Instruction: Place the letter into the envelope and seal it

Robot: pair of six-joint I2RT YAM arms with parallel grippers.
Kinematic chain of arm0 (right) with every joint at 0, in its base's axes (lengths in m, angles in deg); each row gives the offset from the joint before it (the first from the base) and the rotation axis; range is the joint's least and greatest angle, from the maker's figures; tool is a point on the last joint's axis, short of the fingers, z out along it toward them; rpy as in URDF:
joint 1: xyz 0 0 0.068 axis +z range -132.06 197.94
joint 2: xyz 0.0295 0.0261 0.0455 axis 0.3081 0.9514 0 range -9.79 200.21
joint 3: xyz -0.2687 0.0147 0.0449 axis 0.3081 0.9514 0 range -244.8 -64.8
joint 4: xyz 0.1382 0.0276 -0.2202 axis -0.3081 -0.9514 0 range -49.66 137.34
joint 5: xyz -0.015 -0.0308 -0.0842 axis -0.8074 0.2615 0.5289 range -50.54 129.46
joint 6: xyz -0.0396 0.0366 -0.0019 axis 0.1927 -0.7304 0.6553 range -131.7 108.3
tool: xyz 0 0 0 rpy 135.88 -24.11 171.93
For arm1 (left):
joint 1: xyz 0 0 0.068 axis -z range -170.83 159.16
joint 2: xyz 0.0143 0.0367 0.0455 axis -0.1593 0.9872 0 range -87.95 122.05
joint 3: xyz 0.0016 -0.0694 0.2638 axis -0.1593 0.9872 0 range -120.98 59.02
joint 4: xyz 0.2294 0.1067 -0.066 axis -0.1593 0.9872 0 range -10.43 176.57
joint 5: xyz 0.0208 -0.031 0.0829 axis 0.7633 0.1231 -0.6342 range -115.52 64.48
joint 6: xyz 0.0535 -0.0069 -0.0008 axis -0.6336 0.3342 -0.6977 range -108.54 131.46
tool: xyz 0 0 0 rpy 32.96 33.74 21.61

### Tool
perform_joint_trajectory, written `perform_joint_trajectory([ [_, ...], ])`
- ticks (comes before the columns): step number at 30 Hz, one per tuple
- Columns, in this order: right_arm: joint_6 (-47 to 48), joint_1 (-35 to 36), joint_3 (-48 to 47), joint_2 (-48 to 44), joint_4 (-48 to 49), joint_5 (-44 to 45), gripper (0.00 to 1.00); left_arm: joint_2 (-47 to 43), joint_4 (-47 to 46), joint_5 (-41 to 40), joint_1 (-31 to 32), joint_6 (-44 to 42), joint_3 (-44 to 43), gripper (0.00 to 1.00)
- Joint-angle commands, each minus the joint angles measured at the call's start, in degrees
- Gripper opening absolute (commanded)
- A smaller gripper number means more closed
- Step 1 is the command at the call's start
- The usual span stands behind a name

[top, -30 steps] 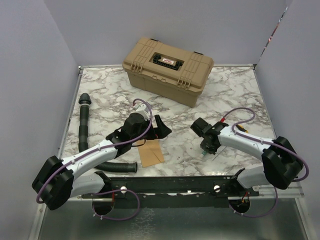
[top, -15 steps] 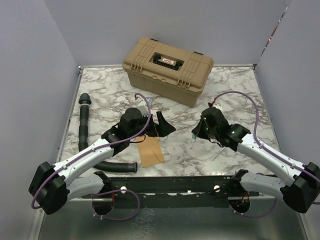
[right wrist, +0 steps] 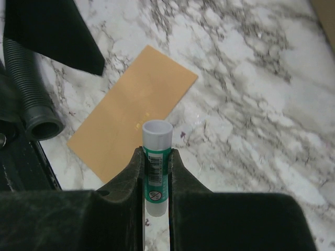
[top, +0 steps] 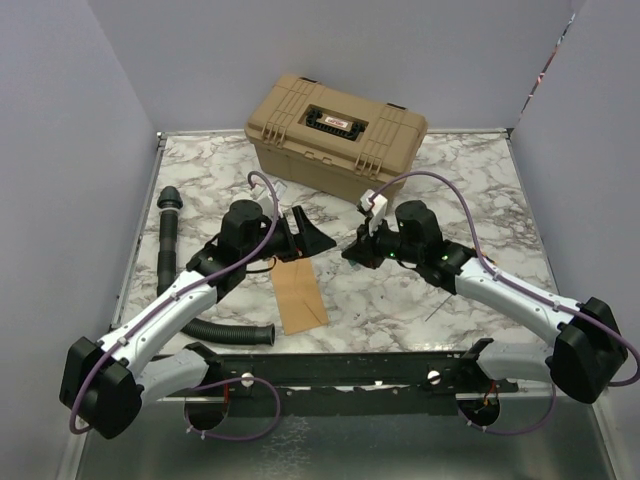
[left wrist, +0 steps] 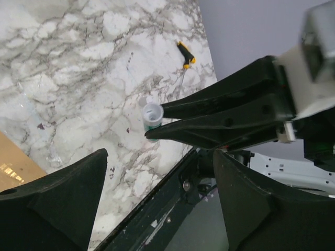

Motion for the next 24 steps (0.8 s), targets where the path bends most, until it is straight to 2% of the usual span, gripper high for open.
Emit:
perform_joint_trajectory([
  [1,10.5,0.4,0.8,-0.7,9.5,-7.6,0.00,3.3,1.7,6.6,-0.4,2.7,2.5,0.79],
  [5,13.6,0.5,-0.7,1.8,6.9,-9.4,0.00,4.6,-0.6,10.1,-0.5,3.4,3.0,0.84],
  [10,15.5,0.6,-1.7,3.7,5.4,-11.0,0.00,4.1,-0.8,9.5,-2.1,3.3,4.2,0.90],
  [14,16.0,0.8,-2.6,4.7,4.4,-14.0,0.00,4.5,-0.9,8.3,-3.2,3.7,6.1,0.82],
  [17,16.6,1.1,-3.0,5.3,3.8,-16.4,0.00,5.2,-1.4,8.2,-3.4,3.8,6.8,0.71],
  [19,17.2,1.5,-3.7,6.4,2.1,-17.5,0.00,5.8,-2.4,8.6,-3.5,4.3,7.3,0.70],
  [21,18.0,2.1,-4.5,7.5,0.3,-17.3,0.00,6.3,-4.7,10.0,-3.7,5.4,7.8,0.72],
  [24,18.4,2.4,-4.9,8.6,-0.3,-17.3,0.00,6.7,-7.2,11.4,-4.0,6.6,8.6,0.82],
])
